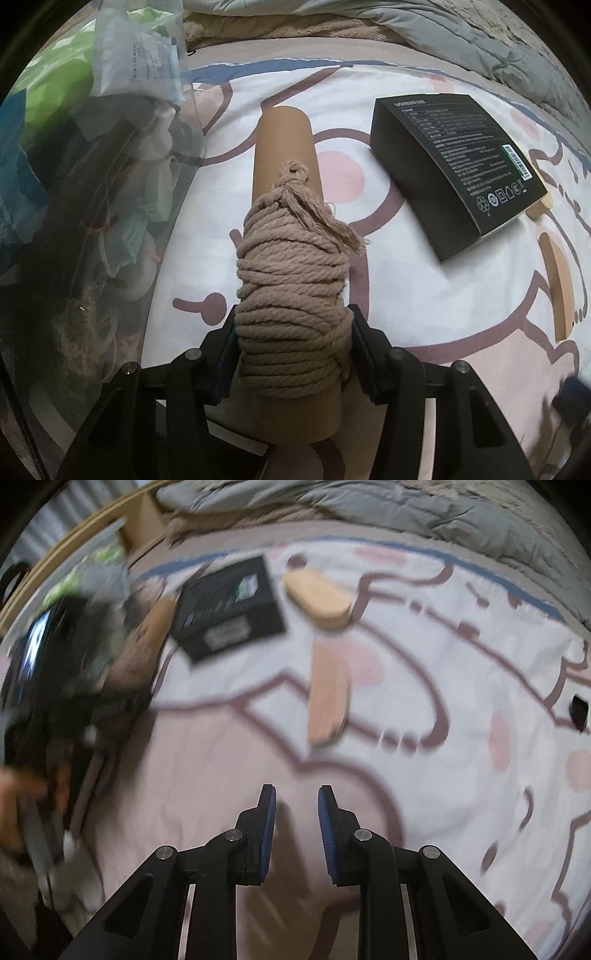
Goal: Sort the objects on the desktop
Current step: 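Lift the tube with the left gripper while right lifts the wooden slat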
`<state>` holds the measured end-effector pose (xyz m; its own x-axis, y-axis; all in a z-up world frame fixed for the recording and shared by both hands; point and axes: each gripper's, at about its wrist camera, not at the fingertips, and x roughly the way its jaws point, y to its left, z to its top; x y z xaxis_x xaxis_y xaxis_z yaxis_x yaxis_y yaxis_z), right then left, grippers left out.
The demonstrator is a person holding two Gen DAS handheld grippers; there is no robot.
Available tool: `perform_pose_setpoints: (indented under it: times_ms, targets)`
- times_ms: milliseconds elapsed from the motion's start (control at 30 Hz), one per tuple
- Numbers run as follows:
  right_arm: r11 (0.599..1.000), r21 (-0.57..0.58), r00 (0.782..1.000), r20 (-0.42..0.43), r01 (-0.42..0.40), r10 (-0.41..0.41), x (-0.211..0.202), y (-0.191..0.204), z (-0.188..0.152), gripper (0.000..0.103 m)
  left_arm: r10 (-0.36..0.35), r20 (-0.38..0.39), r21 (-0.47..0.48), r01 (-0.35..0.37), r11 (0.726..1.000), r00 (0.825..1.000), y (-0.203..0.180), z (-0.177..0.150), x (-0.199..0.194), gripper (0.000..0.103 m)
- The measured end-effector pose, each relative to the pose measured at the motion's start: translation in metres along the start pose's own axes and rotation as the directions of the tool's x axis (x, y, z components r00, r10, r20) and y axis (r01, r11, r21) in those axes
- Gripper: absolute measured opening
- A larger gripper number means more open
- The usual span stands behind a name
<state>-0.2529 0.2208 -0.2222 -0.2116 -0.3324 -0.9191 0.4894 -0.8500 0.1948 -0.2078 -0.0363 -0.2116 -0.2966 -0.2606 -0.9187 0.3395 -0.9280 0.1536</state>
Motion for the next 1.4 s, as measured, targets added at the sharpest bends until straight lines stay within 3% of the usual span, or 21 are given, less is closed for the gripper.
perform_pose_setpoints:
  times_ms: [167, 333, 433, 467, 500, 533, 567, 733, 800, 867, 933, 967, 1133, 1400]
  targets:
    - [1.0, -0.025, 1.0, -0.007, -0.019, 0.019, -0.001, -0.001, -0.018, 0.024, 0.01, -0.012, -0.015, -0.01, 1.0, 1.0, 0.004, 0.001, 0.006, 0.057]
    - [1.0, -0.016, 0.996, 0.085, -0.022, 0.024, -0.015, -0.012, 0.006, 0.024, 0.02, -0.014, -0.066, -0.021, 0.998, 1.0, 0.01, 0.005, 0.011, 0.062]
    - [1.0, 0.009, 0.99, 0.14, -0.003, 0.001, -0.018, -0.018, 0.024, 0.025, 0.036, -0.002, -0.064, -0.036, 0.997, 0.999, 0.012, 0.006, 0.013, 0.071]
    - [1.0, 0.007, 0.988, 0.153, 0.003, -0.004, -0.018, -0.019, 0.028, 0.035, 0.048, 0.004, -0.059, -0.048, 0.997, 0.999, 0.014, 0.006, 0.014, 0.078]
    - [1.0, 0.008, 0.986, 0.163, 0.011, -0.012, -0.017, -0.02, 0.032, 0.06, 0.057, 0.009, -0.056, -0.056, 0.997, 0.998, 0.016, 0.006, 0.015, 0.083]
    - [1.0, 0.015, 0.984, 0.176, 0.019, -0.022, -0.016, -0.02, 0.038, 0.071, 0.056, 0.011, -0.057, -0.055, 0.997, 0.998, 0.019, 0.006, 0.016, 0.084]
    - [1.0, 0.02, 0.982, 0.189, 0.024, -0.027, -0.015, -0.022, 0.042, 0.075, 0.041, 0.008, -0.069, -0.04, 0.997, 0.999, 0.023, 0.007, 0.018, 0.084]
    - [0.998, 0.029, 0.982, 0.18, 0.058, -0.062, 0.002, -0.024, 0.06, 0.075, 0.004, 0.011, -0.102, -0.003, 0.995, 1.0, 0.034, 0.006, 0.021, 0.084]
    - [0.997, 0.043, 0.984, 0.165, 0.063, -0.069, 0.01, -0.026, 0.067, 0.075, -0.019, 0.03, -0.071, 0.021, 0.997, 0.999, 0.033, 0.005, 0.018, 0.066]
    - [0.996, 0.05, 0.984, 0.16, 0.073, -0.08, 0.015, -0.026, 0.072, 0.075, -0.01, 0.047, -0.031, 0.011, 0.999, 0.999, 0.028, 0.005, 0.013, 0.059]
    - [0.994, 0.04, 0.98, 0.172, 0.098, -0.104, 0.017, -0.024, 0.073, 0.061, 0.024, 0.07, 0.032, -0.027, 0.999, 0.997, 0.021, 0.003, 0.008, 0.055]
    - [0.994, 0.031, 0.98, 0.168, 0.101, -0.105, 0.019, -0.022, 0.074, 0.044, 0.029, 0.076, 0.057, -0.034, 0.998, 0.997, 0.019, 0.002, 0.006, 0.054]
    - [0.997, 0.016, 0.988, 0.131, 0.078, -0.08, 0.028, -0.023, 0.069, 0.033, -0.05, 0.034, 0.03, 0.049, 0.998, 0.998, 0.033, 0.0, 0.001, 0.053]
    - [0.995, -0.026, 0.989, 0.114, 0.098, -0.094, 0.031, -0.017, 0.041, 0.025, -0.196, -0.065, -0.062, 0.192, 0.98, 0.979, 0.032, -0.01, -0.014, 0.053]
